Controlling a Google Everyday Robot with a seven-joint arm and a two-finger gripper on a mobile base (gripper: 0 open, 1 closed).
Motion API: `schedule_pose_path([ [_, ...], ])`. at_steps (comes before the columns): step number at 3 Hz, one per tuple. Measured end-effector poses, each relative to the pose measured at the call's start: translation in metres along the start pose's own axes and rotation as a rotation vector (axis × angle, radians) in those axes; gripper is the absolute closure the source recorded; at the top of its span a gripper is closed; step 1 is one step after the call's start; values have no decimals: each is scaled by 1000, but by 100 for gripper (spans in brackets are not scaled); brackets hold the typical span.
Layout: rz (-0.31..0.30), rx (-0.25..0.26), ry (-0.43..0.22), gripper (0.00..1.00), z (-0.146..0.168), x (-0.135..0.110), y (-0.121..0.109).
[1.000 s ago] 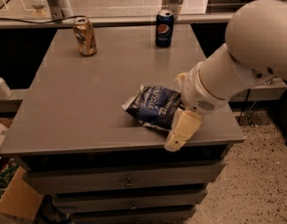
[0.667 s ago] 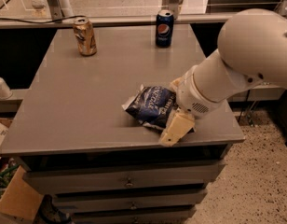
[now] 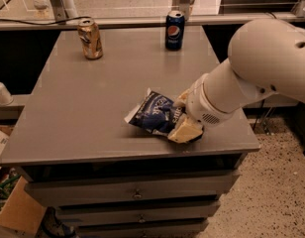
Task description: Move blue chip bag near orange can
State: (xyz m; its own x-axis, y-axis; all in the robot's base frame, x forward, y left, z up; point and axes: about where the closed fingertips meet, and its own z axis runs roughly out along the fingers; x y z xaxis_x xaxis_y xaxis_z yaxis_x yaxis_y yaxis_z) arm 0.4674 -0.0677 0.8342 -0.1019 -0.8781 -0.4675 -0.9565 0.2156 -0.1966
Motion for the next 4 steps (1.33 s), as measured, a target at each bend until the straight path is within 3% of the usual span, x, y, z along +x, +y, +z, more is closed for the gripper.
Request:
schedule_pose_path([
  [1, -3, 2, 1, 87, -1, -1, 1],
  [2, -4, 3, 1, 100, -2, -2, 1],
  [3, -4, 3, 1, 100, -2, -2, 1],
  [4, -36, 57, -69, 100, -4, -18, -15],
])
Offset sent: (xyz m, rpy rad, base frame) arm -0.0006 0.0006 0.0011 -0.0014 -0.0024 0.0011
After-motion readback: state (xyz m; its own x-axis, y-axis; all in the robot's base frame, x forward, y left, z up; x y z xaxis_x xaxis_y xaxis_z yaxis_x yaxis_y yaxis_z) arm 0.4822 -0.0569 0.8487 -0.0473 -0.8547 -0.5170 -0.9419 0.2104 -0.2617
